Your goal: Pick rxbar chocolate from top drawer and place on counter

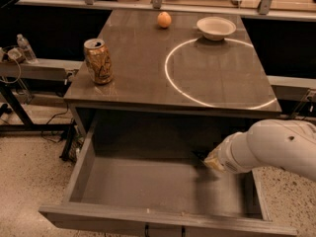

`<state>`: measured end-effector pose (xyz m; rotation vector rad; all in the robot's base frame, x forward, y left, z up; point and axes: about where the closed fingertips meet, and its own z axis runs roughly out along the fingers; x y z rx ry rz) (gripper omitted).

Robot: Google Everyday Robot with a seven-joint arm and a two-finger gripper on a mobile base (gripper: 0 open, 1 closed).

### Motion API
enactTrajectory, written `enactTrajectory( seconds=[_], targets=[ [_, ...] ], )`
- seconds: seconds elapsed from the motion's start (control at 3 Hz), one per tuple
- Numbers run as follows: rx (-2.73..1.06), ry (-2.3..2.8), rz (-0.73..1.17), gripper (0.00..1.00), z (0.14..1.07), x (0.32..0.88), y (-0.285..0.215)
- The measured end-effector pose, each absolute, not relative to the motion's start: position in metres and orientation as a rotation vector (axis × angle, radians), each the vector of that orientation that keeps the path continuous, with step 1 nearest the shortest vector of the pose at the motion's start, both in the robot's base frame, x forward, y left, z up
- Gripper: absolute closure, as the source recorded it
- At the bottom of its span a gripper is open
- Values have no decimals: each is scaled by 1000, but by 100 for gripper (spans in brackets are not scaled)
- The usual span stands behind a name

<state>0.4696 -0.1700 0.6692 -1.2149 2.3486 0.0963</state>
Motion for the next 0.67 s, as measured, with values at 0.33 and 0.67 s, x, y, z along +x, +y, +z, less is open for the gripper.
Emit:
enactTrajectory(
  seconds=[0.33,0.67],
  targets=[
    [-1223,2381,26,100,700,461,-198],
    [-1190,2401,-45,100,741,456,-229]
  ],
)
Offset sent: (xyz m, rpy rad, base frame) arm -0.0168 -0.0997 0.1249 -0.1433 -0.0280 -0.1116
